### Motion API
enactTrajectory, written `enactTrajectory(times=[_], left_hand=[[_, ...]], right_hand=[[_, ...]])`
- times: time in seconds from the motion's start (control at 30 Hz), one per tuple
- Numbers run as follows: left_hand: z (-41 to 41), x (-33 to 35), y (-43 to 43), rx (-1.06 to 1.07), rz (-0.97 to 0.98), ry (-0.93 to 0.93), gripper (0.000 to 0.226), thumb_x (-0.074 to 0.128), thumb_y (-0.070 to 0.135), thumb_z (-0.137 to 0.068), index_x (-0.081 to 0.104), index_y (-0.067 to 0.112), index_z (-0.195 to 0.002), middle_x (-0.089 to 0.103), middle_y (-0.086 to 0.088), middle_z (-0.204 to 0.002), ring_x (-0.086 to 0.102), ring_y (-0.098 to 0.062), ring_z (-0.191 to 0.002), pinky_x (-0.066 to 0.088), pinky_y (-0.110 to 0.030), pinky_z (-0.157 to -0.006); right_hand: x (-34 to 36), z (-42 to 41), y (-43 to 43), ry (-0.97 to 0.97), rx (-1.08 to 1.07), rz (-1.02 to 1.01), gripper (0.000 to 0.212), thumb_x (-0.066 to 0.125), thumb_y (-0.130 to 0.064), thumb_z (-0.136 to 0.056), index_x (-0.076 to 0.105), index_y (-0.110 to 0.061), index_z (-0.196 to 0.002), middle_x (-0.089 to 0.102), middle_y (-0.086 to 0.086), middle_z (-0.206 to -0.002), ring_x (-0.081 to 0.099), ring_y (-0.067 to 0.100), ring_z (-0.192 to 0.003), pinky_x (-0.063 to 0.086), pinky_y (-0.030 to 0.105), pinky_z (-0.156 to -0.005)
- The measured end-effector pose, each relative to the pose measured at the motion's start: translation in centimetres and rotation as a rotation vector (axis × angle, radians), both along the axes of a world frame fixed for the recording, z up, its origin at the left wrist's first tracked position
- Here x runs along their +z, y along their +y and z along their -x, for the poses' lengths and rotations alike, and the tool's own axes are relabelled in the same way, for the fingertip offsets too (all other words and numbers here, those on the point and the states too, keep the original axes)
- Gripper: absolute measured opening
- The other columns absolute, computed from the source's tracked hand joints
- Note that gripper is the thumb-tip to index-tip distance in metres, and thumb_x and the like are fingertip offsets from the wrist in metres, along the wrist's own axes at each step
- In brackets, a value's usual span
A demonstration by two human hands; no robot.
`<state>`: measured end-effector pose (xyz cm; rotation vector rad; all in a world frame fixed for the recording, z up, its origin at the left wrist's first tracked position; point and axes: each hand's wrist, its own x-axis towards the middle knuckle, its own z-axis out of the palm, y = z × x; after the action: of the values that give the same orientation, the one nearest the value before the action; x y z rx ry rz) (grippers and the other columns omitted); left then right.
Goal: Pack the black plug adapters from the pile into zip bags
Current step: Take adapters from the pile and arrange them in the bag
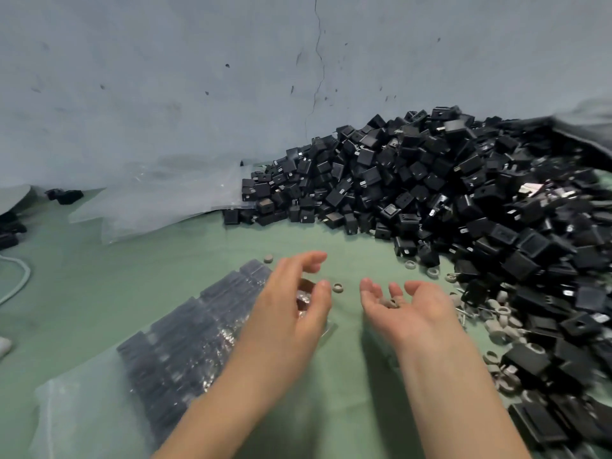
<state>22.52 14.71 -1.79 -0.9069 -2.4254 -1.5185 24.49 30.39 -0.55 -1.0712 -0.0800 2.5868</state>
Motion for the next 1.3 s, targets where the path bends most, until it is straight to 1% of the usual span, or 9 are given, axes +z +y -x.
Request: enactTrajectory(times=[0.13,0.27,0.4,0.53,0.7,0.83,1.1,1.23,1.3], left_hand=[[6.5,0.4,6.3,-0.005,0.266,0.016,0.041,0.054,0.039,-0.097,0.043,0.033,-0.137,0.045,0.011,-0.131,0.059,-0.003,-0.096,0.046,-0.019,-0.081],[12.7,0.0,11.0,0.039,0.501,0.018,0.060,0.057,0.049,-0.093,0.036,0.028,-0.146,0.034,-0.003,-0.147,0.039,-0.025,-0.134,0.038,-0.040,-0.109],[16.4,-0.5,13.7,0.075,0.690,-0.040,0.076,0.054,0.069,-0.086,0.031,0.034,-0.150,0.023,-0.008,-0.157,0.024,-0.032,-0.143,0.027,-0.049,-0.116],[17.0,-1.8,16.0,0.053,0.793,-0.067,0.084,0.050,0.078,-0.081,0.030,0.036,-0.150,0.023,-0.008,-0.153,0.021,-0.034,-0.141,0.027,-0.050,-0.115],[16.5,-2.7,17.1,0.186,0.839,0.089,0.084,0.048,0.081,-0.078,0.035,0.032,-0.145,0.033,-0.010,-0.139,0.035,-0.036,-0.127,0.035,-0.050,-0.107],[15.9,-2.8,18.2,0.187,0.884,0.134,0.083,0.048,0.079,-0.079,0.036,0.028,-0.143,0.033,-0.013,-0.135,0.042,-0.036,-0.123,0.037,-0.051,-0.103],[14.4,-2.9,20.4,0.245,0.828,-0.020,0.064,0.057,0.060,-0.081,0.039,0.021,-0.129,0.027,-0.016,-0.135,0.041,-0.038,-0.116,0.039,-0.049,-0.096],[13.6,-3.2,20.7,0.257,0.802,0.004,0.064,0.059,0.061,-0.082,0.038,0.018,-0.125,0.029,-0.017,-0.135,0.040,-0.039,-0.120,0.039,-0.050,-0.096],[13.4,-3.5,20.5,0.261,0.792,0.054,0.064,0.058,0.061,-0.082,0.038,0.017,-0.124,0.030,-0.017,-0.137,0.040,-0.039,-0.121,0.040,-0.051,-0.096]], right_hand=[[0.0,0.4,1.8,-0.023,0.005,-0.058,0.036,0.041,-0.012,-0.102,0.044,-0.003,-0.137,0.043,0.013,-0.125,0.043,0.036,-0.131,0.044,0.049,-0.107],[0.1,0.2,3.2,0.020,-0.003,-0.046,0.034,0.038,-0.005,-0.101,0.039,-0.004,-0.135,0.034,0.012,-0.127,0.032,0.040,-0.140,0.036,0.055,-0.113],[-0.3,0.2,4.4,0.059,0.036,-0.020,0.049,0.036,-0.006,-0.102,0.027,-0.002,-0.149,0.020,0.023,-0.157,0.026,0.045,-0.146,0.035,0.055,-0.113],[-0.7,-0.2,5.4,0.152,0.102,0.014,0.017,0.035,-0.007,-0.101,0.039,0.010,-0.098,0.033,0.038,-0.145,0.035,0.048,-0.139,0.038,0.054,-0.112],[-0.5,0.2,6.3,0.195,0.073,0.024,0.010,0.037,-0.005,-0.099,0.044,0.002,-0.100,0.044,0.035,-0.120,0.059,0.048,-0.102,0.054,0.052,-0.085],[-1.0,0.4,6.5,0.200,0.054,0.042,0.015,0.036,-0.005,-0.098,0.047,-0.001,-0.108,0.053,0.032,-0.121,0.065,0.045,-0.096,0.055,0.048,-0.068],[-0.5,0.1,6.5,0.176,-0.012,0.068,0.013,0.035,-0.002,-0.098,0.046,0.004,-0.095,0.046,0.032,-0.126,0.062,0.044,-0.105,0.056,0.045,-0.089],[-0.1,0.5,6.3,0.133,-0.093,0.056,0.027,0.034,0.005,-0.098,0.043,0.007,-0.123,0.026,0.033,-0.151,0.062,0.040,-0.098,0.056,0.043,-0.094],[-0.1,0.6,6.5,0.125,-0.121,0.058,0.038,0.034,0.008,-0.098,0.039,0.009,-0.135,0.031,0.033,-0.149,0.064,0.038,-0.101,0.058,0.038,-0.087]])
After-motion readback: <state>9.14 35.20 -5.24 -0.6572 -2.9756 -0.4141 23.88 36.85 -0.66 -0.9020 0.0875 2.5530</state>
